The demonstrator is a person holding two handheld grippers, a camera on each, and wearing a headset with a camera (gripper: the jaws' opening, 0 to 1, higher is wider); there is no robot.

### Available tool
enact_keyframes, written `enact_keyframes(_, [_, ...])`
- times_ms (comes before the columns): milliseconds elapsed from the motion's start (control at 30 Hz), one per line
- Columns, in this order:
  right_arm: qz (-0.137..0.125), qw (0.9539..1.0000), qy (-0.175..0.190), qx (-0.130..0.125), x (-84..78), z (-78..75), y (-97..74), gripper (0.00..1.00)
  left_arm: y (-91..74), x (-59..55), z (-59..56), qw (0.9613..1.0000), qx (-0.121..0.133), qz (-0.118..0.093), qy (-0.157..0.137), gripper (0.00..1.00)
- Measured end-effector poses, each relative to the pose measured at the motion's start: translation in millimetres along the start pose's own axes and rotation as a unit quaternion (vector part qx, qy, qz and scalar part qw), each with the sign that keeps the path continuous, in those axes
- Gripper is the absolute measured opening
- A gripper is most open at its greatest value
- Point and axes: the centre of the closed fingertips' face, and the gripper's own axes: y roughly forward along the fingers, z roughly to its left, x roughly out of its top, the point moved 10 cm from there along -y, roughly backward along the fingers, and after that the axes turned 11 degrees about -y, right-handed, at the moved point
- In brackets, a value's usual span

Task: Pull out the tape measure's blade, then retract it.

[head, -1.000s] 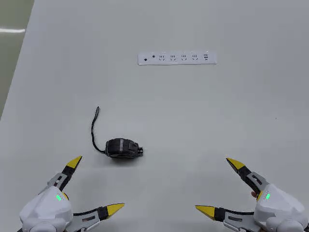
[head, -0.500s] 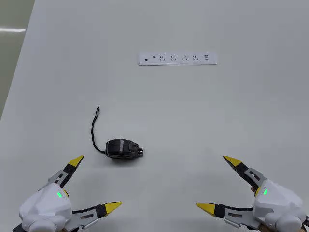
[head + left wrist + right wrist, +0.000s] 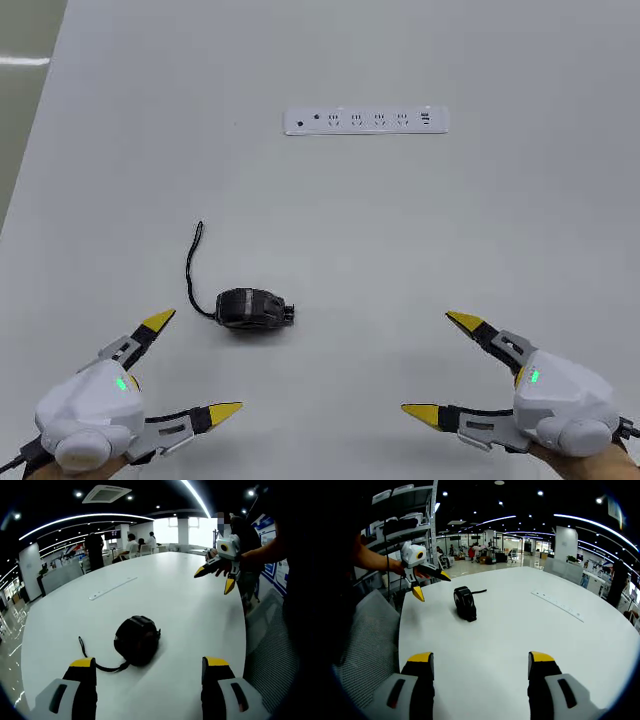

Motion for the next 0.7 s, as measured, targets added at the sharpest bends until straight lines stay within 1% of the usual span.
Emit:
enact_keyframes(200, [-0.003,0.9999,-0.01,0.009,4.7,-6.0,8.1,0.75,9.5,5.0,8.3,0.9999,-0.006,0.006,0.013,0.8])
enact_keyframes(333, [-0.005,0.9996,-0.02,0.02,7.4,-8.4,14.6,0.71,15.4,10.3,13.9,0.9997,-0.011,0.011,0.021,0.78])
enact_keyframes(433, [-0.004,0.9993,-0.025,0.027,8.4,-10.4,19.4,0.69,18.1,11.9,17.1,0.9993,-0.016,0.016,0.029,0.75])
enact_keyframes(533, [-0.004,0.999,-0.03,0.034,10.4,-12.7,24.1,0.68,20.9,12.6,19.5,0.9989,-0.022,0.023,0.035,0.73])
enact_keyframes(700, [-0.004,0.9988,-0.032,0.036,10.7,-13.6,26.0,0.66,21.8,13.4,19.9,0.9987,-0.025,0.025,0.037,0.69])
